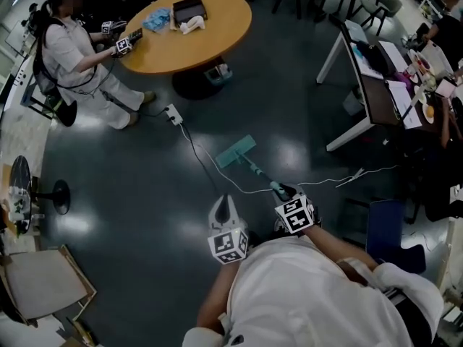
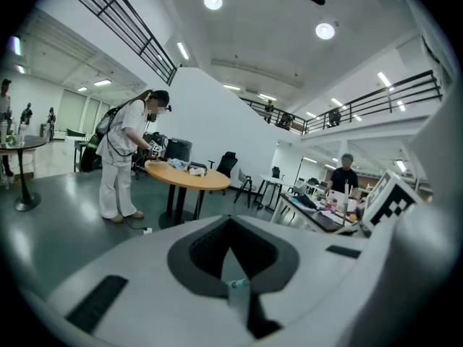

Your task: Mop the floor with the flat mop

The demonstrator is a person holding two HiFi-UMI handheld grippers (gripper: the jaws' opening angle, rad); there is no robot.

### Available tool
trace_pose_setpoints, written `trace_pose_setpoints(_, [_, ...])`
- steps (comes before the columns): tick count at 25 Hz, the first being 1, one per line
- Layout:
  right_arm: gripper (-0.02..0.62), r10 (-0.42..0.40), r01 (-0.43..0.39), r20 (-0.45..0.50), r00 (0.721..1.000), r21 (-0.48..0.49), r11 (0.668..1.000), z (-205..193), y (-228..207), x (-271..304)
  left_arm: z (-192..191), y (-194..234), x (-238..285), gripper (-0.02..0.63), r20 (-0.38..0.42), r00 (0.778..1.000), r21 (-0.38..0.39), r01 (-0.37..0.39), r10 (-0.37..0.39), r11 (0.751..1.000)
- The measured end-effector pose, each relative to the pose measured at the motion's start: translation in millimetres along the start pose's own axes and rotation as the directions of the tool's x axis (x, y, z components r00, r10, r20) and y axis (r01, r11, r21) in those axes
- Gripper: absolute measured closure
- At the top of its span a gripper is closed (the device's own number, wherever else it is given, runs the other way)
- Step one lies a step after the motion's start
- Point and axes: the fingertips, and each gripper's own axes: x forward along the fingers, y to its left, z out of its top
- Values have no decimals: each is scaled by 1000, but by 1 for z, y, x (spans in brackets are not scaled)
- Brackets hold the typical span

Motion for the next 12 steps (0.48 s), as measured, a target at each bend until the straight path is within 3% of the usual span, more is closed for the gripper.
trace_pose_setpoints(12, [483,21,-18,37,999,-82,996,18,12,-4,-4,-9,-4,601,3,1000,-6,0,0,1000])
